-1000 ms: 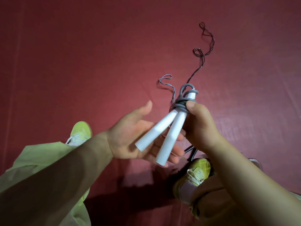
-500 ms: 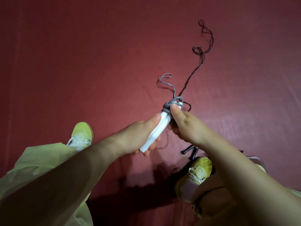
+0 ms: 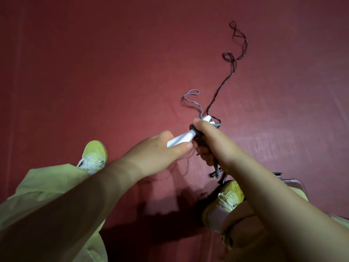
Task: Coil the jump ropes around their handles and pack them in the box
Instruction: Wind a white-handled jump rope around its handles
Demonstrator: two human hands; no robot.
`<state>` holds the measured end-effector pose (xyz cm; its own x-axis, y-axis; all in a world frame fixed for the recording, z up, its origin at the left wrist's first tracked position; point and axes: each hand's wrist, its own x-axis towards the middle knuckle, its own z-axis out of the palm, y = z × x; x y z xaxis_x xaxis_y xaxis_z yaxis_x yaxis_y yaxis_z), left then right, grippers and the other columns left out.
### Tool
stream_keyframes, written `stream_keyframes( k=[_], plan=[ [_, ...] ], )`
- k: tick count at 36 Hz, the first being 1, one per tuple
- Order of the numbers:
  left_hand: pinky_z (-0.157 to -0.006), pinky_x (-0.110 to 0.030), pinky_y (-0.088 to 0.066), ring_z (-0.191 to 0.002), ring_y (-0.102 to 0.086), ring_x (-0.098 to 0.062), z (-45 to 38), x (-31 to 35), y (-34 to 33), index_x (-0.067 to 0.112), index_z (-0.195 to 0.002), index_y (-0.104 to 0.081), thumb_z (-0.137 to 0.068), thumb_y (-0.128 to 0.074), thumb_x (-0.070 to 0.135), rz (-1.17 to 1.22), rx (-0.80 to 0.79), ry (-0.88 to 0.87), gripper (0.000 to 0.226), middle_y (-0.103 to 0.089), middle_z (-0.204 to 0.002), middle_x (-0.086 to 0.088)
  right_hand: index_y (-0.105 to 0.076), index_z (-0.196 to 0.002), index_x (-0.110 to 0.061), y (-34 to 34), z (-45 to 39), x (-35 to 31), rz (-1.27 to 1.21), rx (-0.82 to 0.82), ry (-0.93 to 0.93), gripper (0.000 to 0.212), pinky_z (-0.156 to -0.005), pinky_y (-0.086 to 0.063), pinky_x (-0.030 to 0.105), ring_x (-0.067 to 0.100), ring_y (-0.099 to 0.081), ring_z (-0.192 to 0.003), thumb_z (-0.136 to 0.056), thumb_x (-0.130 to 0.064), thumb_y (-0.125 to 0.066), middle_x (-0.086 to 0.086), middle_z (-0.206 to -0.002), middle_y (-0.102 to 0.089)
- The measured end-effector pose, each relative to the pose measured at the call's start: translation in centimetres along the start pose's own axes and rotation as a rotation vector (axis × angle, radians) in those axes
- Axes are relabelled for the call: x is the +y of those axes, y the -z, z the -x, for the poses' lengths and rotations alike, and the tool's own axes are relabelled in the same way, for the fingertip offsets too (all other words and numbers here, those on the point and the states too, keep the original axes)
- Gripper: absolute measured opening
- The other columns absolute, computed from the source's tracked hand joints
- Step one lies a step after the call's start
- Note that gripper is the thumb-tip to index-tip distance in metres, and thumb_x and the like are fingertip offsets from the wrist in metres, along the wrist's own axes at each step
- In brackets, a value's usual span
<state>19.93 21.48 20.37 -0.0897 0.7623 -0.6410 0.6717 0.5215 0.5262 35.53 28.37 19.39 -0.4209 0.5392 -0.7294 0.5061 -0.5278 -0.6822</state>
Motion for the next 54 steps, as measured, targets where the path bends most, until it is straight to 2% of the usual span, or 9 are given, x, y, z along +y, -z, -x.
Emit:
stream_keyframes(
  k=[6,9,14,23,27,31,35,43,54],
  plan=[
    [-0.07,-0.034,-0.04,-0.081,-0.057,-0.013,0.3,0.1,0.3,0.026,-0.09,-0.05,-0.076,-0.049,0.072,0.066,-0.125,-0.045,0.048,-0.06,-0.089,0.007,-0.034,-0.065,-0.023,-0.2,0.1,0.0,-0.237,-0.004,0.164,0.03,-0.056,-0.009,0.037,0.018,-0.011,-0.057,-0.073,-0.047,-0.048,-0.002,-0.057,-0.023],
    [-0.074,-0.036,-0.043,-0.072,-0.06,-0.01,0.7,0.6,0.9,0.02,-0.086,-0.064,-0.085,-0.06,0.055,0.462,-0.276,-0.058,0.035,-0.066,-0.073,0.011,-0.043,-0.063,-0.021,-0.2,-0.1,0.3,-0.327,-0.048,0.232,0.032,-0.053,-0.014,0.032,0.016,-0.018,-0.053,-0.063,-0.052,-0.054,-0.002,-0.055,-0.029],
    [-0.075,-0.035,-0.054,-0.088,-0.068,-0.028,0.8,0.5,1.2,0.015,-0.09,-0.077,-0.075,-0.034,0.072,1.001,-0.715,0.03,0.074,-0.072,-0.093,-0.013,-0.062,-0.053,-0.027,-0.4,0.3,-0.4,-0.498,-0.175,0.407,0.02,-0.05,-0.018,0.026,0.012,-0.036,-0.046,-0.055,-0.046,-0.068,-0.005,-0.053,-0.046],
    [-0.095,-0.052,-0.044,-0.097,-0.065,-0.034,0.8,-0.6,-1.1,0.003,-0.128,-0.057,-0.077,-0.054,0.072,1.475,-1.229,-0.172,0.085,-0.066,-0.103,-0.016,-0.068,-0.07,-0.009,0.1,0.7,-0.6,-0.658,-0.364,0.408,0.052,-0.039,-0.031,0.014,0.013,-0.039,-0.032,-0.047,-0.053,-0.083,0.016,-0.067,-0.038],
    [-0.08,-0.041,-0.048,-0.074,-0.057,-0.021,0.7,-0.6,-1.1,0.004,-0.123,-0.057,-0.078,-0.048,0.074,1.469,-1.18,-0.197,0.083,-0.057,-0.086,-0.007,-0.071,-0.075,-0.01,0.4,0.8,-0.9,-0.704,-0.471,0.412,0.046,-0.04,-0.036,0.014,0.013,-0.043,-0.032,-0.052,-0.048,-0.083,0.017,-0.06,-0.041],
    [-0.064,-0.032,-0.039,-0.061,-0.049,-0.018,0.6,-0.2,-0.5,0.011,-0.098,-0.063,-0.082,-0.033,0.072,1.404,-1.05,-0.044,0.07,-0.052,-0.073,-0.004,-0.068,-0.068,-0.026,0.2,0.5,-0.8,-0.472,-0.329,0.466,0.033,-0.05,-0.037,0.024,0.012,-0.049,-0.05,-0.064,-0.059,-0.07,-0.003,-0.057,-0.055],
    [-0.055,-0.028,-0.029,-0.054,-0.042,-0.018,0.3,0.2,0.3,0.014,-0.077,-0.06,-0.085,-0.027,0.069,1.32,-0.883,0.116,0.064,-0.047,-0.066,-0.003,-0.05,-0.081,-0.008,0.3,-0.3,-0.2,-0.301,-0.173,0.326,0.048,-0.052,-0.034,0.029,0.018,-0.036,-0.049,-0.087,-0.054,-0.04,0.007,-0.053,-0.041],
    [-0.051,-0.028,-0.02,-0.049,-0.042,-0.017,-0.2,-0.1,0.8,0.014,-0.075,-0.052,-0.087,-0.025,0.067,1.016,-0.644,0.151,0.061,-0.047,-0.062,-0.003,-0.04,-0.069,-0.018,0.3,0.1,-0.3,-0.125,-0.065,0.129,0.044,-0.045,-0.027,0.022,0.012,-0.026,-0.047,-0.102,-0.045,-0.03,-0.005,-0.054,-0.036],
    [-0.057,-0.024,-0.048,-0.057,-0.054,-0.018,-0.6,-0.5,0.0,0.013,-0.081,-0.062,-0.091,-0.033,0.067,0.421,-0.151,0.046,0.063,-0.059,-0.069,-0.003,-0.06,-0.081,-0.007,-0.1,-0.6,1.2,0.185,0.086,0.083,0.056,-0.041,-0.029,0.021,0.012,-0.035,-0.036,-0.102,-0.05,-0.03,-0.006,-0.046,-0.045]
  ],
)
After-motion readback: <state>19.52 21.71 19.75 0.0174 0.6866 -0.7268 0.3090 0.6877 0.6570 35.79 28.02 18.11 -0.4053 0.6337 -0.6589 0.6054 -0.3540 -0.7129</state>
